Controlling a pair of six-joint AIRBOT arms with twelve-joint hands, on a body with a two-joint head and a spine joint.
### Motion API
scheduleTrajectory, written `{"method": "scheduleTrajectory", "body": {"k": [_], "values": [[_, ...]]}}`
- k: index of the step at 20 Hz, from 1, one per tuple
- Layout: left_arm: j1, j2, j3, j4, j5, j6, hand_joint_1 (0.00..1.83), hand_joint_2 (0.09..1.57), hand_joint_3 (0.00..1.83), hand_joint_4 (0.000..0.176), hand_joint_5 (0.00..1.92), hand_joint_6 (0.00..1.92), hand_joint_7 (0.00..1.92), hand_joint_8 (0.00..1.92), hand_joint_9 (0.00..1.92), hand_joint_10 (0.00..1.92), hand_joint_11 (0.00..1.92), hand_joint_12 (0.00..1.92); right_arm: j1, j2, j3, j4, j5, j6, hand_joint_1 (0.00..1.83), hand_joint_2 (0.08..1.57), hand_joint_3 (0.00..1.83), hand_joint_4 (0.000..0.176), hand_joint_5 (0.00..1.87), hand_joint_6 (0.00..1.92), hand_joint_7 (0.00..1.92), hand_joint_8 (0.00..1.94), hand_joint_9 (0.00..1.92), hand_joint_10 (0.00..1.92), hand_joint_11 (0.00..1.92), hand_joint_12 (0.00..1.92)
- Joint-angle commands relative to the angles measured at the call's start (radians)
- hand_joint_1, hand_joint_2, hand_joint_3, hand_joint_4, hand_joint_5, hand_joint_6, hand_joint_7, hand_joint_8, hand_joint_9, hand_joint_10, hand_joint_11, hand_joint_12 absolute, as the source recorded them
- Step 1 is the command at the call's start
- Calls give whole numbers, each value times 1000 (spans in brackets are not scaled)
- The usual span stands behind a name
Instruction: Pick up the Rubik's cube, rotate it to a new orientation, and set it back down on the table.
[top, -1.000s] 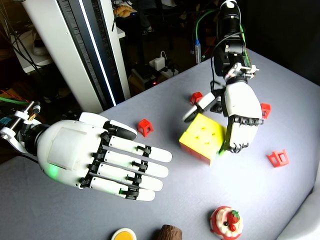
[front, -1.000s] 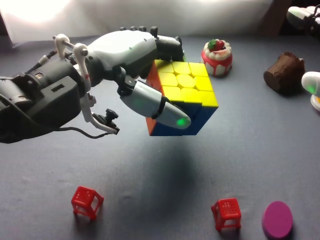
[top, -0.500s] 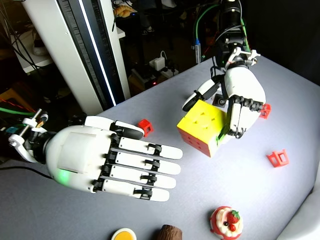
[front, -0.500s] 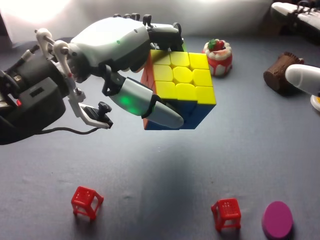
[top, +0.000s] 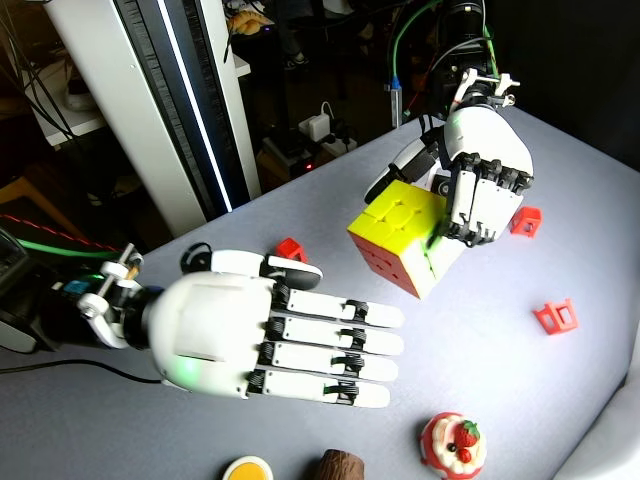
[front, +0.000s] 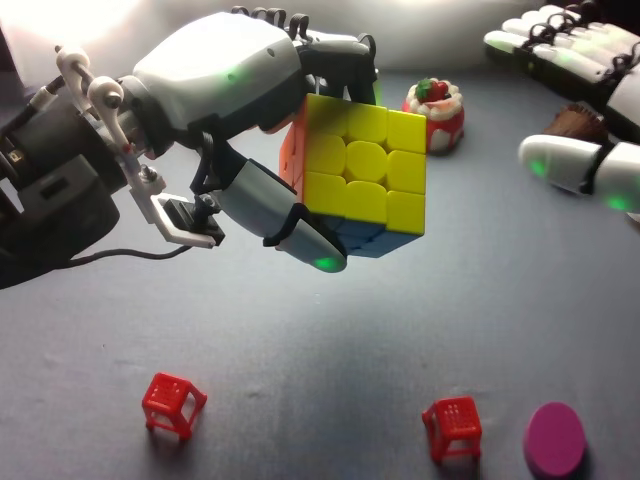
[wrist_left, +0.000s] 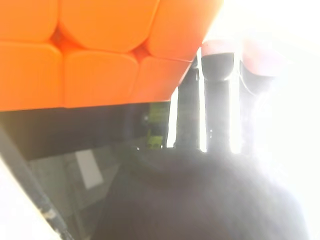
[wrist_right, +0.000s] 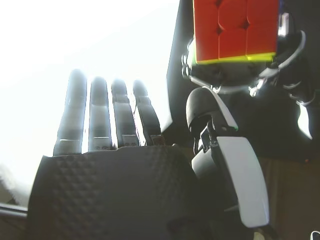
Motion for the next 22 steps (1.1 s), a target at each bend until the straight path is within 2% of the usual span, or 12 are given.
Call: {"method": "scheduleTrajectory", "body": {"k": [1,2,4,7,8,9,10,13,16,17,19,22], "values": [[-22,3,-2,-26,-152,-17,1228,715,1084,0,839,1447,897,1801,1040,1921,1128,1921,24,-14,12,3,104,6,42,1409,0,0,5,48,0,0,0,0,0,0],[-23,3,-2,-25,-152,-17,1231,766,957,0,825,1365,880,1752,987,1921,1033,1921,28,-24,19,-8,100,6,52,1403,0,0,18,49,0,0,0,0,0,0],[-26,3,-2,-20,-159,-20,1213,770,977,0,799,1456,867,1743,882,1921,952,1921,35,-37,25,-24,95,6,1,1421,2,0,0,1,0,0,0,0,0,0],[-29,4,-5,-15,-169,-22,1207,845,888,0,693,1509,850,1769,971,1921,1101,1921,39,-52,34,-44,90,6,0,1421,2,0,0,0,0,0,0,0,0,0],[-30,4,-5,-14,-172,-22,1178,887,800,0,763,1446,746,1779,765,1921,929,1921,41,-55,34,-54,90,6,0,1421,2,0,0,0,0,0,0,0,0,0],[-31,4,-5,-13,-174,-22,1178,887,800,0,763,1446,746,1779,765,1921,929,1921,43,-57,35,-59,89,6,0,1421,2,0,0,0,0,0,0,0,0,0],[-32,4,-5,-10,-174,-22,1204,832,889,0,774,1428,806,1801,889,1921,1057,1921,46,-60,36,-66,88,6,0,1421,2,0,0,0,0,0,0,0,0,0],[-32,4,-5,-10,-181,-22,1183,778,1019,0,771,1576,843,1767,916,1921,1046,1921,48,-66,37,-89,87,6,0,1428,5,0,0,0,5,2,0,0,0,0],[-35,5,-3,-11,-184,-22,1374,677,1130,0,814,1515,855,1708,905,1786,1014,1921,48,-66,34,-115,87,6,0,1431,6,0,0,0,6,2,0,0,0,0],[-36,5,-2,-11,-184,-22,1242,718,1031,0,846,1387,912,1723,1019,1909,1083,1921,48,-66,31,-127,87,6,0,1433,7,0,10,4,30,12,7,3,7,3],[-34,6,0,-15,-184,-22,1250,659,1102,0,903,1347,956,1702,1043,1893,1105,1921,48,-66,25,-146,89,6,0,1431,4,0,1,0,63,21,61,27,55,31],[-30,6,3,-24,-185,-20,1256,672,1046,0,891,1319,980,1624,1056,1815,1100,1921,48,-64,8,-179,96,6,0,1418,0,0,100,34,186,33,174,153,0,588]]}}
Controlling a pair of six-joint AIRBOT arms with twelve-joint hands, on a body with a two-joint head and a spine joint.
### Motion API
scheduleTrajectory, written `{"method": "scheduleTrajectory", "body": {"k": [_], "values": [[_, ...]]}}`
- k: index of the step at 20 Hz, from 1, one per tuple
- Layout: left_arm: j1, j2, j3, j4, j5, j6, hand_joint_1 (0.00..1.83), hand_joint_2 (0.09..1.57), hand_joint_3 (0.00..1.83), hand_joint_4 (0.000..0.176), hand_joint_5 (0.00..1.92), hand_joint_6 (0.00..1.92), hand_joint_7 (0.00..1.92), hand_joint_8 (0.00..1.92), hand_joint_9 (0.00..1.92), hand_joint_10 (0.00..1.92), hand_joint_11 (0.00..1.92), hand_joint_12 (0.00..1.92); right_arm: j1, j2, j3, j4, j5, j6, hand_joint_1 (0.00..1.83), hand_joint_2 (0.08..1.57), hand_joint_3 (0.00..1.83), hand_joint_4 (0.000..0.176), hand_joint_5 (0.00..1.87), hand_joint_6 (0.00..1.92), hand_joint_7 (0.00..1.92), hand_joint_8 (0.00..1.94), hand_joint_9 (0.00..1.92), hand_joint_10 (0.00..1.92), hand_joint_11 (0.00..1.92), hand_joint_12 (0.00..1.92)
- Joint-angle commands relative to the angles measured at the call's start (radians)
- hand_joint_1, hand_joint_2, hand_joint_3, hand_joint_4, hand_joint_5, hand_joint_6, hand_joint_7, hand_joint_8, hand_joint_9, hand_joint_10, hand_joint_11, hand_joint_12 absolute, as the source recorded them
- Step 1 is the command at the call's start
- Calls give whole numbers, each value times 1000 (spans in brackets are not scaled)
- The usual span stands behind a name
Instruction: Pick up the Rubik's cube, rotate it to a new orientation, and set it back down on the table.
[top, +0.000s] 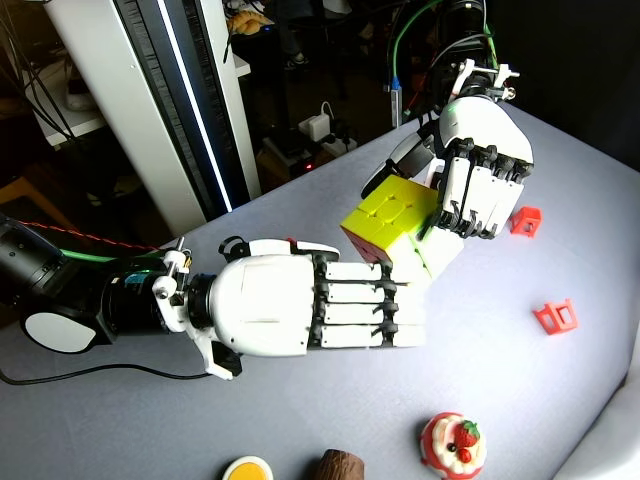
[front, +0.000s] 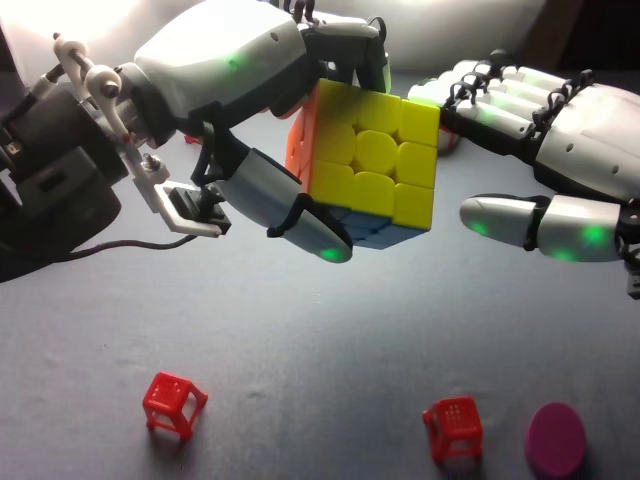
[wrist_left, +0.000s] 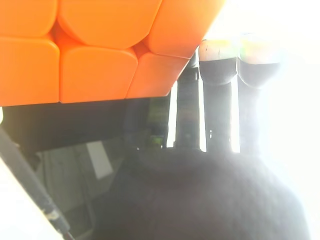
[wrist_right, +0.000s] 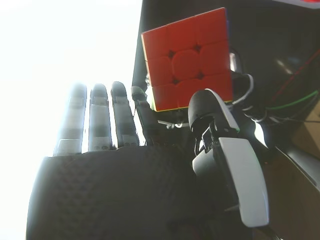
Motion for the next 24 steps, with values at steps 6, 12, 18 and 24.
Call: {"method": "scheduleTrajectory", "body": {"k": [6,12,18,24], "values": [[-10,4,8,-55,-158,-9,1217,877,782,0,801,1277,776,1831,1086,1917,1181,1921,18,36,-55,-23,146,6,0,1428,2,0,16,0,118,4,0,609,0,925],[-5,7,7,-72,-173,-5,1126,691,1039,0,901,1507,1312,1921,1477,1921,1585,1921,12,66,-100,-41,162,6,0,1429,1,0,83,40,172,42,0,667,0,887],[-3,7,9,-88,-175,3,1095,663,1194,0,878,1671,1190,1921,1348,1921,1432,1921,-6,66,-139,-75,192,6,0,1440,0,0,6,538,212,36,0,838,0,1486],[-2,7,11,-99,-180,9,1441,655,925,0,1049,1919,1217,1921,1346,1921,1410,1921,-26,66,-166,-114,195,6,0,1430,0,0,0,529,202,45,0,830,0,1628]]}}
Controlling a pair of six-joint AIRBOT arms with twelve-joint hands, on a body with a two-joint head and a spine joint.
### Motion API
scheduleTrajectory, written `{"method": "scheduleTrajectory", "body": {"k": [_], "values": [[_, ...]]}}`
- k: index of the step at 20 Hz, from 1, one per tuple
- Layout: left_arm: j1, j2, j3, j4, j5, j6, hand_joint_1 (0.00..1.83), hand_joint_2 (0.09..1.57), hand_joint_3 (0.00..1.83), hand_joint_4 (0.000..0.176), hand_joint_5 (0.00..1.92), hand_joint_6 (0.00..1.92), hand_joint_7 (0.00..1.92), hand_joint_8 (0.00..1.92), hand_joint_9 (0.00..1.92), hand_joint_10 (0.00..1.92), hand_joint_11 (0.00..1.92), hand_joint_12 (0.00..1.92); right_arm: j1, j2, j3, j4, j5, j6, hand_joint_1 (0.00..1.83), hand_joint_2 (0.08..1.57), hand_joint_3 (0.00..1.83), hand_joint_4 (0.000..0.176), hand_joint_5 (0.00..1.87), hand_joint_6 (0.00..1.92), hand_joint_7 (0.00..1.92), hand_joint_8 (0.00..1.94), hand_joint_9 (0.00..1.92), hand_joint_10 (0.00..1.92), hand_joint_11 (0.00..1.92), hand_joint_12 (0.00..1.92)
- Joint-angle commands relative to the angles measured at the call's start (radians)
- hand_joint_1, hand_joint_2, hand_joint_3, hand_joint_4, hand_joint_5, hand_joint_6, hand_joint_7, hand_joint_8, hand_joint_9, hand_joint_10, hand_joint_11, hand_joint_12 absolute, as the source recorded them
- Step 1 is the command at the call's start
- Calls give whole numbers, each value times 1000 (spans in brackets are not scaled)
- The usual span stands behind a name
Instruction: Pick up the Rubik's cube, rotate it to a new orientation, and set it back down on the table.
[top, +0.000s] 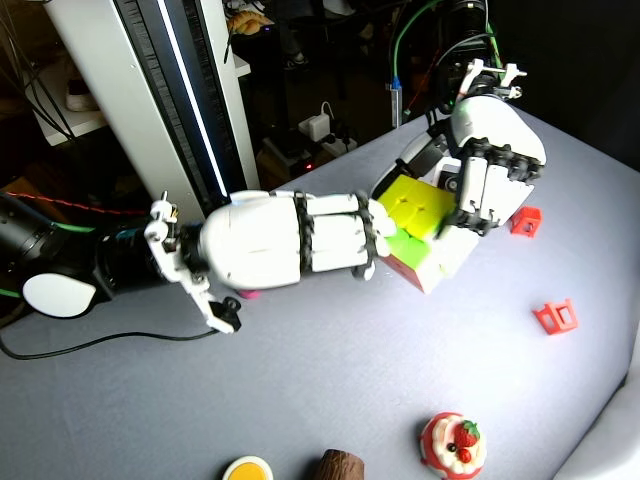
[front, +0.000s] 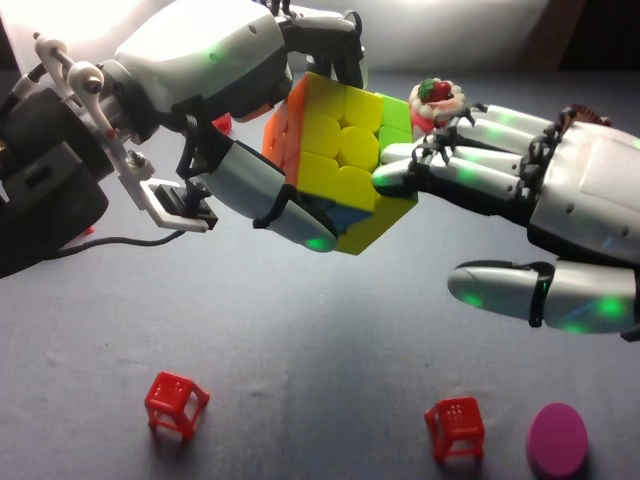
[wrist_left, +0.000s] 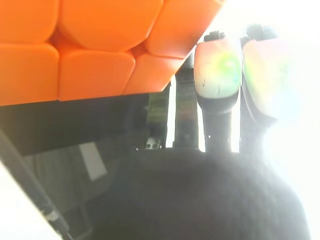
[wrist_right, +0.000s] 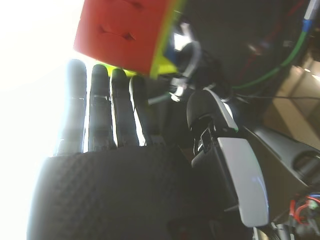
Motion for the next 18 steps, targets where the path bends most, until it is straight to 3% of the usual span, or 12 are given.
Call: {"method": "scheduleTrajectory", "body": {"k": [1,4,6,8,9,10,11,12,13,14,16,18], "values": [[-14,0,-1,-50,-171,-15,1432,662,899,0,1058,1921,1252,1921,1395,1921,1461,1921,1,-6,-8,6,106,8,0,1424,0,0,0,547,213,51,0,817,0,1605],[-12,0,-1,-52,-171,-15,1411,746,748,0,987,1921,1245,1921,1391,1921,1476,1921,-3,-4,-9,2,115,8,0,1439,2,0,0,411,186,42,0,779,0,1265],[-8,-3,2,-59,-168,-15,1262,639,1258,0,890,1727,1026,1921,1260,1921,1359,1921,1,-2,-20,17,128,8,0,1443,1,0,0,533,226,72,0,886,0,1484],[-7,-16,10,-60,-148,-15,1208,842,887,0,800,1356,776,1900,1102,1921,1221,1921,14,44,-46,42,140,8,0,1453,5,0,0,713,248,106,0,1071,0,1705],[-7,-22,15,-63,-140,-16,1205,909,729,0,816,1243,729,1865,1069,1921,1195,1921,16,66,-58,70,153,8,1,1463,8,0,0,404,146,70,0,1007,0,1707],[-4,-28,19,-67,-133,-16,1198,813,924,0,878,1395,713,1845,793,1921,938,1921,16,84,-65,102,174,8,9,1446,0,0,50,279,116,54,0,867,0,1281],[-1,-33,23,-71,-127,-18,1198,813,924,0,878,1395,713,1845,793,1921,938,1921,15,96,-70,125,191,8,9,1446,0,0,50,279,116,54,0,867,0,1281],[1,-40,29,-75,-121,-21,1152,887,857,0,815,1628,633,1737,415,1921,320,1921,13,106,-75,149,205,8,1,1444,0,0,82,267,140,43,0,709,0,1066],[3,-49,38,-78,-115,-28,1128,924,869,0,773,1744,569,1799,326,1921,263,1921,11,120,-82,176,222,8,0,1429,0,0,88,208,147,25,0,561,0,911],[4,-58,46,-81,-110,-35,1127,804,1135,0,726,1825,776,1897,848,1921,965,1921,7,132,-89,203,239,8,0,1422,0,0,88,150,138,11,17,402,0,786],[4,-81,66,-86,-92,-52,1386,560,1472,0,862,1786,943,1875,1004,1921,1138,1921,-11,153,-100,259,280,8,0,1433,3,0,151,161,170,21,38,368,0,754],[5,-113,93,-88,-72,-78,1186,937,694,0,851,1485,612,1675,458,1921,633,1921,-31,161,-100,301,308,8,0,1420,0,0,110,114,144,2,58,366,0,557]]}}
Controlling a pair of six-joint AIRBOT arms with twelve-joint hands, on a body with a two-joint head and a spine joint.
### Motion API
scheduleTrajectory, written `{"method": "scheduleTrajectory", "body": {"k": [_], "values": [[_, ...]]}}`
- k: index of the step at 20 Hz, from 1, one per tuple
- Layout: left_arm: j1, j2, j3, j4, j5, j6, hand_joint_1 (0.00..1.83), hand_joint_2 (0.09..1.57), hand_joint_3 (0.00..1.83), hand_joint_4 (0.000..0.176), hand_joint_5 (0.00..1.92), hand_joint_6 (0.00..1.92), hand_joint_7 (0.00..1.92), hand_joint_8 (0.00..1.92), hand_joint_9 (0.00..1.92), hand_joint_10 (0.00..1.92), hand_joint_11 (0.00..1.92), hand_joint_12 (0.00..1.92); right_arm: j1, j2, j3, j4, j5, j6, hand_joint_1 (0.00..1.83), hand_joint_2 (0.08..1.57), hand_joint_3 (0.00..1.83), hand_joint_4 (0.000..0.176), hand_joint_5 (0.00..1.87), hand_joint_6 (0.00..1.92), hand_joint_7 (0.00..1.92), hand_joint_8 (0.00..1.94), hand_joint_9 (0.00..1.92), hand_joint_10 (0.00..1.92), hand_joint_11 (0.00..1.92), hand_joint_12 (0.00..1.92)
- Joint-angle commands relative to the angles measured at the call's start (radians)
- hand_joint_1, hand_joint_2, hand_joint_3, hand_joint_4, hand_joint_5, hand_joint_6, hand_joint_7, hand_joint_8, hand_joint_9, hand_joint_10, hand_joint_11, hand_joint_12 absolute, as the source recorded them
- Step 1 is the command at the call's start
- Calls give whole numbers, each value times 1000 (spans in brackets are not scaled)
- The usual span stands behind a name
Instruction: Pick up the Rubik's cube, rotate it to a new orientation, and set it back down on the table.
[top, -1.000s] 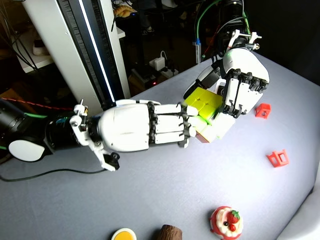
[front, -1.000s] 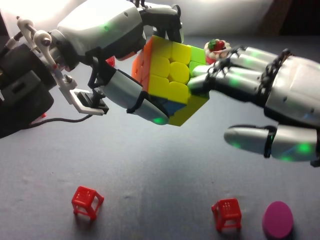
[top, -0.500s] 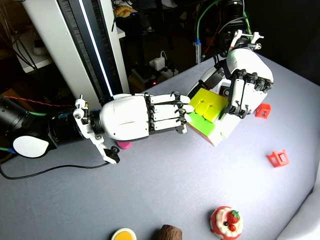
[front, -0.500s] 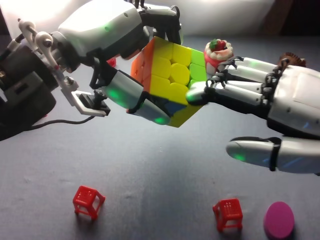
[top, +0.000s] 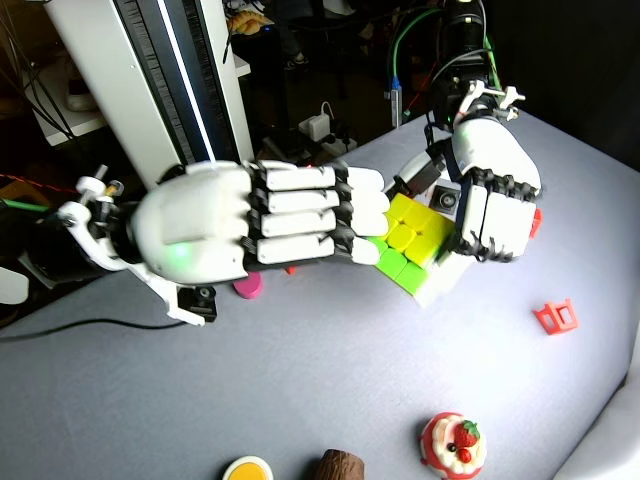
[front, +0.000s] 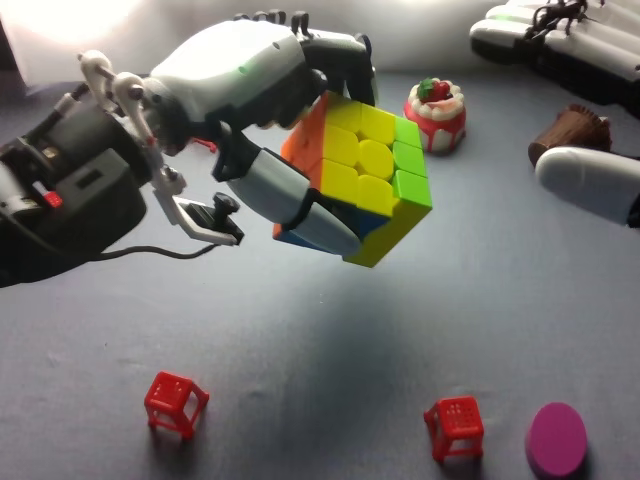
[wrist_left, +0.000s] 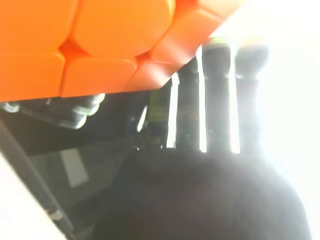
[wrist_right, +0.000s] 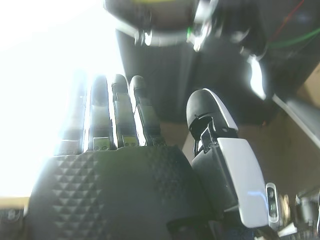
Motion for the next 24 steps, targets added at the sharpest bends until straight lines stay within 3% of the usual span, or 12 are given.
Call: {"method": "scheduleTrajectory", "body": {"k": [1,4,5,6,8,9,11,15,20,21,22,24], "values": [[-11,-9,5,-22,-127,-27,1095,1120,326,0,715,1504,176,1574,53,1895,116,1921,7,6,-1,43,138,6,0,1418,0,0,81,74,149,3,64,433,0,663],[-5,-36,35,-28,-78,-45,1042,1235,177,0,611,1580,68,1402,1,1606,4,1921,0,6,3,64,142,6,0,1413,0,0,103,55,176,5,36,544,0,824],[0,-51,55,-29,-56,-65,1135,1278,107,0,541,1455,558,1686,363,1858,398,1921,-5,6,5,72,143,6,0,1417,0,0,104,43,184,5,22,570,0,866],[6,-61,69,-32,-43,-80,1135,958,722,0,670,1627,754,1730,820,1918,864,1921,-9,6,5,76,144,6,0,1428,1,0,118,38,191,4,8,612,0,909],[29,-78,95,-46,-22,-111,1125,887,858,42,706,1712,755,1675,792,1921,852,1921,-13,5,8,86,145,6,0,1442,2,0,162,51,218,11,1,644,0,976],[36,-79,99,-53,-19,-113,1122,930,794,0,636,1695,768,1701,831,1921,907,1921,-14,5,8,87,145,6,0,1446,3,0,171,54,218,10,0,649,0,991],[50,-73,96,-62,-22,-113,1086,1175,311,20,582,1658,673,1574,519,1775,502,1921,-15,5,9,90,145,6,0,1448,2,0,180,56,218,8,0,646,0,1036],[73,-45,74,-70,-51,-108,928,1089,4,0,171,492,312,231,170,607,0,1367,-20,5,11,100,148,6,0,1451,1,0,212,65,229,8,11,664,0,1092],[109,8,23,-85,-111,-72,729,914,0,109,13,2,1,0,0,1,0,21,-26,5,12,108,148,6,0,1440,0,0,198,59,205,3,0,676,0,1116],[115,22,7,-93,-128,-55,729,914,0,109,13,2,1,0,0,1,0,21,-28,5,12,110,148,6,0,1440,0,0,198,59,205,3,0,676,0,1116],[118,39,-12,-102,-151,-27,642,891,0,168,0,0,0,0,0,0,0,0,-32,5,12,115,147,6,0,1428,0,0,169,45,168,0,0,595,0,1027],[120,67,-42,-108,-185,10,554,875,0,174,0,0,0,0,0,0,0,0,-37,5,12,121,147,6,0,1423,0,0,120,21,105,0,0,438,0,825]]}}
